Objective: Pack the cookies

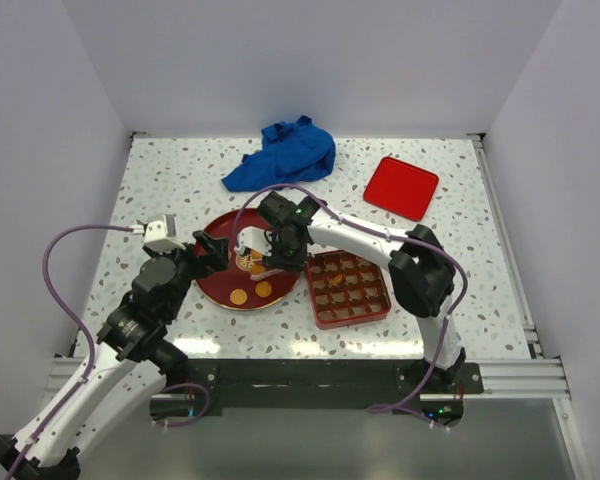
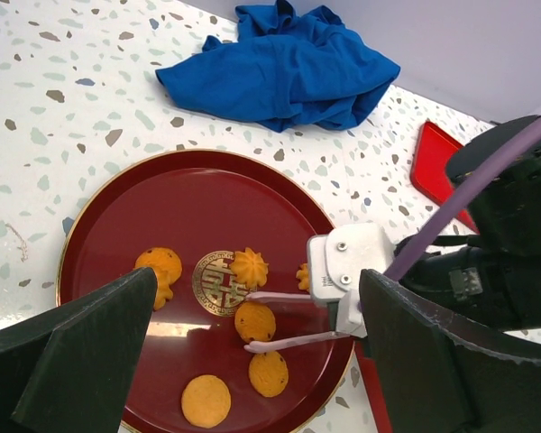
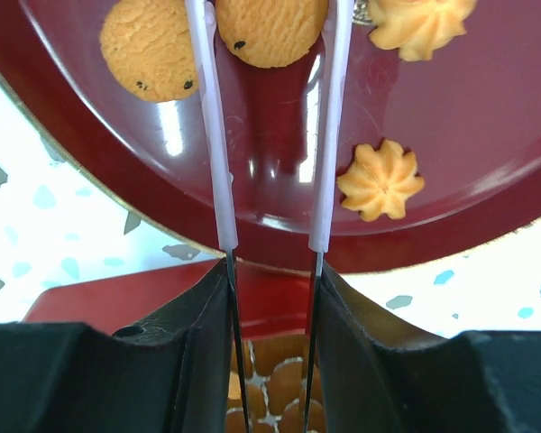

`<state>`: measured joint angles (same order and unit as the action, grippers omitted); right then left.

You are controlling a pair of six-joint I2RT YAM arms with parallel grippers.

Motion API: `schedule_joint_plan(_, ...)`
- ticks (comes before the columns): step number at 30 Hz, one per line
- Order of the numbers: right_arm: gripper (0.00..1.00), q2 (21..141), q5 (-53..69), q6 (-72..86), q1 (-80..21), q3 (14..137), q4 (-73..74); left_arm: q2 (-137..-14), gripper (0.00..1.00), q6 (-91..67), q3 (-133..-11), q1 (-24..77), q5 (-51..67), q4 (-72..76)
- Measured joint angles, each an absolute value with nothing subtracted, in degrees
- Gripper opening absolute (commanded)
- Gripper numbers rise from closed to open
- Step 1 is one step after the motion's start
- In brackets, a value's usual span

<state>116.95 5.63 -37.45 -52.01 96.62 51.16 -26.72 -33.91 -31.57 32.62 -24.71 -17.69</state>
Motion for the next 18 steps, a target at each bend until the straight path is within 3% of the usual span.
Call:
schedule_joint_plan(11,0.12,103.55,9.52,-38.04,-50.72,93.51,52.84,-27.44,1.00,-33.89,-31.57,32.62,-24.69,-17.65)
schedule_joint_plan(18,0.12,91.42,11.99,-40.66,-41.80,85.91,58.41,-27.94,1.00,-33.91,-31.57,32.62,-24.62,-17.02)
